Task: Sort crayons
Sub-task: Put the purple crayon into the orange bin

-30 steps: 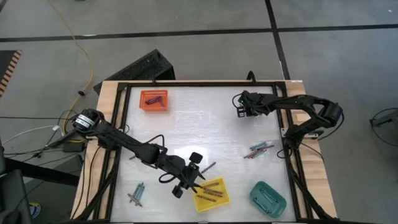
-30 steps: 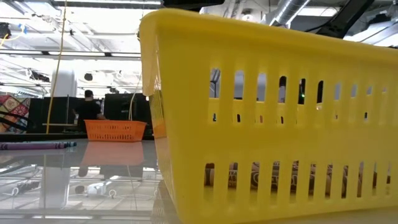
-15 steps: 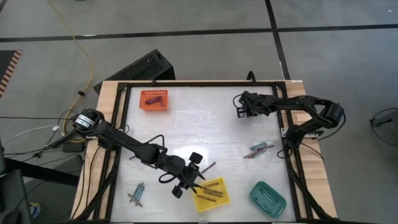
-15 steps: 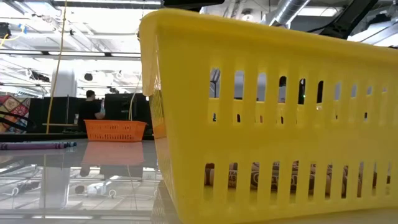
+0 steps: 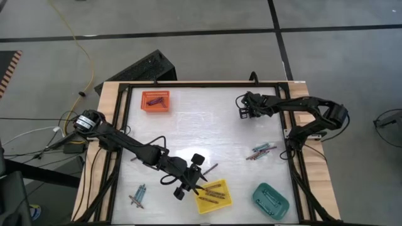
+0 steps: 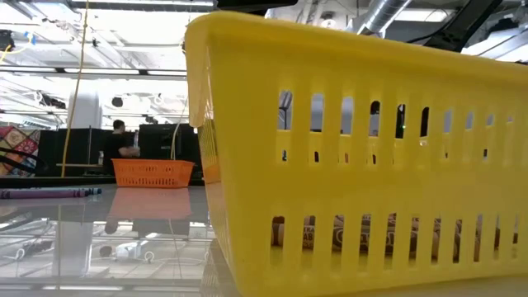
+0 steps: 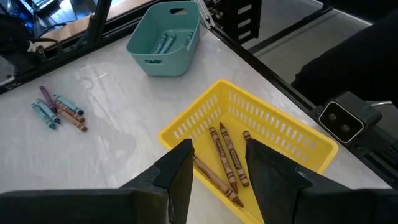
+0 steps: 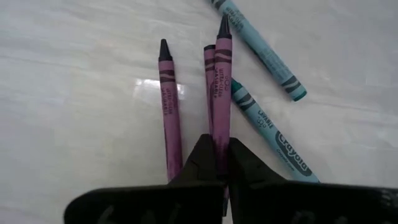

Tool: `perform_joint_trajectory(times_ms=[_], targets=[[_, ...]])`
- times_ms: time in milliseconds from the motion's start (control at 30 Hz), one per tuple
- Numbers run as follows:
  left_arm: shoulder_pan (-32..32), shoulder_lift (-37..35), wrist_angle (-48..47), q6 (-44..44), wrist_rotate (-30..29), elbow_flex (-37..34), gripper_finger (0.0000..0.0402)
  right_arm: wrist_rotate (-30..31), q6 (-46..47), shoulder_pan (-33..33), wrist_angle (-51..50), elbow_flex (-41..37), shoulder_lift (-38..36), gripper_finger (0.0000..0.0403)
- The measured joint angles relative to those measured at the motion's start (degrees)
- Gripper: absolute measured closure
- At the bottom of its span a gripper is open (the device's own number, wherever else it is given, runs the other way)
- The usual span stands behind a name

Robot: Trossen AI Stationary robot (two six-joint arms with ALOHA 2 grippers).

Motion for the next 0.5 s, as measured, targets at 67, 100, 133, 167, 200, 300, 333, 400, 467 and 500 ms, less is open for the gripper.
perform_joint_trajectory(times_ms=[67,100,133,167,200,300,333,400,467,500], targets=[[0.00,0.00,0.02,0.00,0.00,0.00,0.0264,-0.01,-0.11,0.20,-0.11,0.10,0.00,0.0393],[0.00,0.00,0.01,0.00,0.00,0.00,0.0264,0.00,-0.29,0.30,-0.25,0.25,0.01,0.0393],[0.00,0.00,0.01,0.02,0.00,0.00,0.0264,-0.09,-0.73,0.32,-0.37,0.46,0.03,0.0393],[0.00,0.00,0.00,0.02,0.00,0.00,0.0264,-0.37,-1.00,0.33,-0.65,0.84,0.05,0.0394],[0.00,0.00,0.01,0.03,0.00,0.00,0.0264,-0.79,-1.04,0.36,-0.91,1.25,0.11,0.0394],[0.00,0.00,0.02,0.04,0.00,0.00,0.0264,-1.51,-1.49,0.46,-1.28,2.24,0.13,0.0394],[0.00,0.00,0.02,0.04,0.00,0.00,0.0264,-1.52,-1.61,0.46,-1.56,2.56,0.13,0.0394],[0.00,0.00,0.01,0.04,0.00,0.00,0.0264,-1.38,-2.16,0.42,-1.88,2.99,0.13,0.0394],[0.00,0.00,0.00,0.04,0.00,0.00,0.0264,-1.28,-2.40,0.41,-2.49,3.53,0.13,0.0394],[0.00,0.00,0.00,0.04,0.00,0.00,0.0264,-1.23,-2.55,0.42,-2.96,3.75,0.13,0.0394]])
